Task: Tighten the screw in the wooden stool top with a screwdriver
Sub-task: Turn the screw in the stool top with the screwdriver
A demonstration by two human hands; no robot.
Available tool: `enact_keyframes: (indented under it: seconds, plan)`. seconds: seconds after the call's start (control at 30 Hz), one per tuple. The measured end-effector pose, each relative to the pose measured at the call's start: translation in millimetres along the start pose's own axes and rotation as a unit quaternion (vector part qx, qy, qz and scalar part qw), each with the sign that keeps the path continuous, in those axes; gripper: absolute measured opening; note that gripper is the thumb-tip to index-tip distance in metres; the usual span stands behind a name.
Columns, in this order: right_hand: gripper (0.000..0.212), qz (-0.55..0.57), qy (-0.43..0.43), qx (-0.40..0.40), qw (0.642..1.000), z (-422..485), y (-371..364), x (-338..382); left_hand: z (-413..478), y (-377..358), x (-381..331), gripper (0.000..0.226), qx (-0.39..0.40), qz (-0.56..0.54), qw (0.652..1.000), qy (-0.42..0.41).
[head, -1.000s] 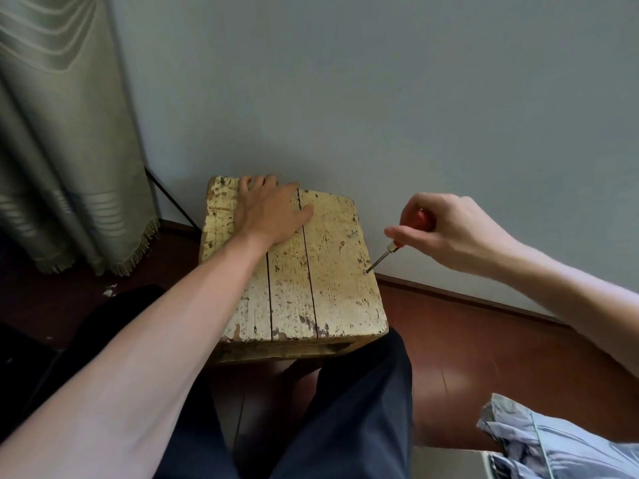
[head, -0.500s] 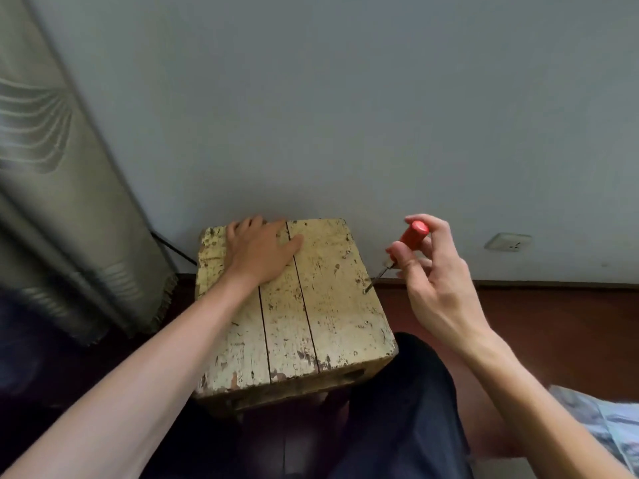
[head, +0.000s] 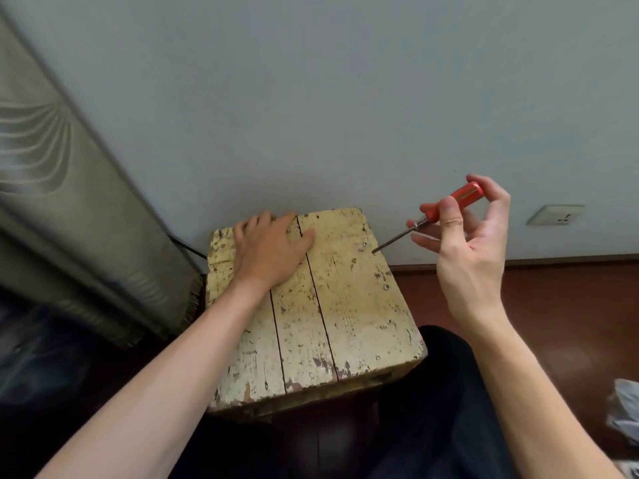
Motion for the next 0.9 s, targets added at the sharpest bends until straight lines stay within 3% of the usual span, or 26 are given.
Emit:
enact_keyframes:
  seconds: [0.23,0.9]
  plan:
    - [0.038,-0.011,0.008,0.012,1.0,11,-11,-8,-1,-1,0,0.073,0.001,-0.007,1.0,0.0]
    - [0.037,-0.029,0.021,0.02,0.999,18,-16,-18,-1,1,-1,0.073,0.004,-0.013,1.0,-0.002]
Point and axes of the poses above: each hand's wrist, its own z-axis towards the middle knuckle, its own y-axis out of the back of the hand, x = y × z, the point moved 6 cm from there along z, towards the middle knuckle, and after that the axes turned 13 degrees about z, right-handed, at the moved point
